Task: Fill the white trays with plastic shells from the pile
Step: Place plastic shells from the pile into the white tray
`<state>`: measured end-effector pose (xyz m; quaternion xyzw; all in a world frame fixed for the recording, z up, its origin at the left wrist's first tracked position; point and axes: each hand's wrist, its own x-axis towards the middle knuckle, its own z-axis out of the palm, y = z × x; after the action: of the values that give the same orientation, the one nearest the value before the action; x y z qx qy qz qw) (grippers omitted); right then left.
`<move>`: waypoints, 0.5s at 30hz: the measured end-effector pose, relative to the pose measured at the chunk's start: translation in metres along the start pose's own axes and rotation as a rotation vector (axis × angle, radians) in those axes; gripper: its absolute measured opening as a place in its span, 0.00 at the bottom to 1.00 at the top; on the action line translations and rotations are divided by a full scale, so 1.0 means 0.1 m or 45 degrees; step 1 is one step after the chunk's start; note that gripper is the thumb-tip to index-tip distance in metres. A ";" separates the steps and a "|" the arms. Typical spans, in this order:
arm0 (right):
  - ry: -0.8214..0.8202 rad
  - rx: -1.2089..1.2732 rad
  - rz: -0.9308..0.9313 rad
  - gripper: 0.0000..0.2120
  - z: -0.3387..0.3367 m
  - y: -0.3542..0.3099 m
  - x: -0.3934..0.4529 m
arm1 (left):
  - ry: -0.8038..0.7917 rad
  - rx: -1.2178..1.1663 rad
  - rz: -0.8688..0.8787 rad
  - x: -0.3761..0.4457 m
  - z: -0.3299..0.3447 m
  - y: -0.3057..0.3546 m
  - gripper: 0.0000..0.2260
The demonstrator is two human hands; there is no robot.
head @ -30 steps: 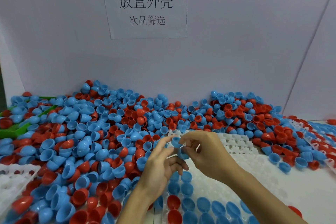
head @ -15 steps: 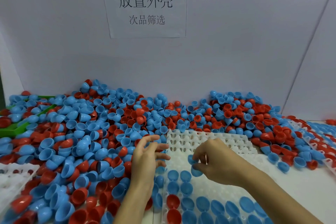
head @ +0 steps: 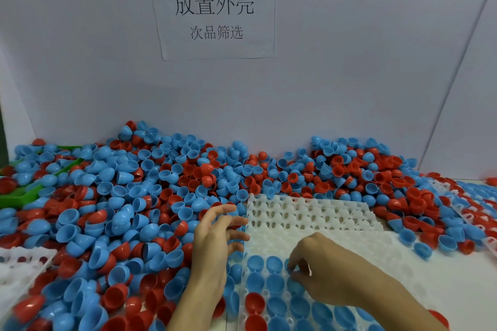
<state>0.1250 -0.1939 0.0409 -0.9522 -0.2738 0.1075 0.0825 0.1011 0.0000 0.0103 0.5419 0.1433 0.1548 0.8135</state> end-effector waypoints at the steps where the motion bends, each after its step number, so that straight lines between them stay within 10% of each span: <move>1: 0.024 0.056 -0.010 0.10 -0.02 0.03 -0.02 | 0.000 -0.022 -0.003 0.00 0.00 0.00 0.09; 15: 0.429 0.722 0.247 0.09 -0.37 1.55 -0.35 | 0.151 0.777 0.474 0.17 -0.01 0.09 0.13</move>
<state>0.1835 -0.3456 0.0492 -0.9173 -0.1238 0.0281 0.3773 0.1157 0.0113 0.0171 0.7667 0.1287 0.2815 0.5625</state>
